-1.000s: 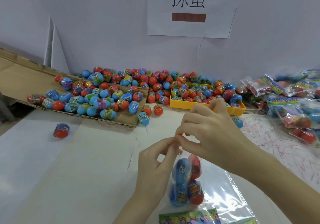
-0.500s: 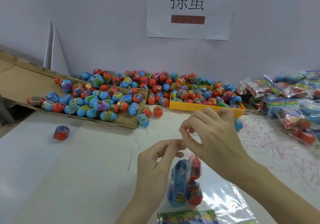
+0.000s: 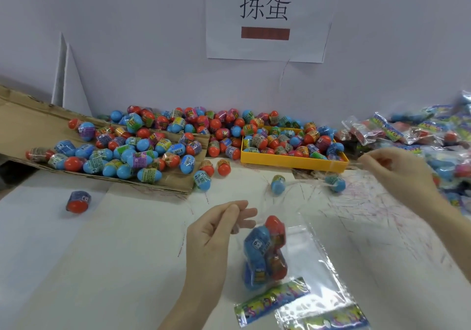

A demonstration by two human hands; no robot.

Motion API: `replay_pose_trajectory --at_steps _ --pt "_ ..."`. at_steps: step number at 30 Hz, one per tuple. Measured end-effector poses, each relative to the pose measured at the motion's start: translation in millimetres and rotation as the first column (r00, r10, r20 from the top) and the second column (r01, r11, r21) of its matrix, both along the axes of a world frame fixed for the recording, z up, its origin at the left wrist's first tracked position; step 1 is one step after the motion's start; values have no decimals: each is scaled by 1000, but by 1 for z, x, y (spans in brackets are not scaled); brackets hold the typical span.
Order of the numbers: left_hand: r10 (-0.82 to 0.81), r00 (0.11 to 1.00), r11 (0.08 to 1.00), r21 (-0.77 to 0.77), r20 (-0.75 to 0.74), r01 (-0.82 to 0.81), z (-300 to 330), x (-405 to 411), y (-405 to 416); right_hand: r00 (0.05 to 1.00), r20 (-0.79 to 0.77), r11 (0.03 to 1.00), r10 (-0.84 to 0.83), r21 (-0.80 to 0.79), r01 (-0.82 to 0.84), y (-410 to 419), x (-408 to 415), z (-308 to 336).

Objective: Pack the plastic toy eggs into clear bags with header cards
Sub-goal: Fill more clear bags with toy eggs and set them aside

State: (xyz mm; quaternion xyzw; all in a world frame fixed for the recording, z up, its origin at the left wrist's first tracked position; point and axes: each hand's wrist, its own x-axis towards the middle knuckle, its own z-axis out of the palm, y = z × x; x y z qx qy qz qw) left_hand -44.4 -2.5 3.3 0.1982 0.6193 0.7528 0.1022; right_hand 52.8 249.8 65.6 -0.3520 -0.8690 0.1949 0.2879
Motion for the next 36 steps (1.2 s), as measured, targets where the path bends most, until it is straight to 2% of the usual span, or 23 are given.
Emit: replay_pose_trajectory --at_steps 2,3,5,7,9,11,13,15,17,18,22,25,28,31,33,34,35,36 --pt "6 1000 1000 -3 7 -6 -1 -1 -1 994 93 991 -65 121 53 14 9 10" --pt "4 1000 1000 -6 11 -4 -1 -2 -1 989 143 984 -39 177 14 16 12 13" --pt "-4 1000 1000 -11 16 4 -1 -2 0 977 180 962 117 223 -157 6 13 18" --pt "-11 1000 1000 -9 20 12 -1 -2 1 947 90 921 309 218 -321 -18 8 20" --pt "-13 999 1000 -5 30 13 0 -1 1 885 -57 880 462 152 -450 -47 0 26" --pt "-16 999 1000 6 45 16 0 -1 0 831 -95 836 548 65 -545 -67 -10 27" --pt "-24 998 1000 20 58 23 1 -1 0 809 88 811 582 20 -585 -72 -21 23" --pt "-30 997 999 29 69 28 1 -1 0 740 272 784 615 -116 -610 -67 -32 15" --pt "-33 997 999 35 74 30 2 -1 -1 693 257 739 673 -267 -619 -58 -38 7" --pt "-32 997 999 39 75 29 2 -1 -1 698 239 736 675 -284 -614 -55 -39 4" --pt "-27 996 999 38 81 24 4 -1 -1 772 140 774 620 -271 -572 -49 -39 -2" --pt "-20 997 1000 23 80 18 4 -2 -1 810 0 764 587 -333 -553 -44 -33 -2" --pt "-19 996 1000 7 85 19 3 -2 0 837 -26 760 547 -405 -509 -38 -25 -1" --pt "-5 995 1000 9 98 4 2 -2 0 881 44 831 471 -357 -427 -31 -13 -2" --pt "17 987 998 52 158 -25 2 -5 -1 933 89 923 349 -207 -326 -21 -2 -2" --pt "19 983 997 69 182 -32 3 -7 -2 945 198 965 262 -69 -253 -15 3 -2" --pt "17 982 997 71 190 -31 3 -7 -2 914 378 978 149 80 -193 -10 8 -1" --pt "12 983 998 61 184 -24 2 -7 -1 817 576 973 23 174 -150 -2 12 -1"
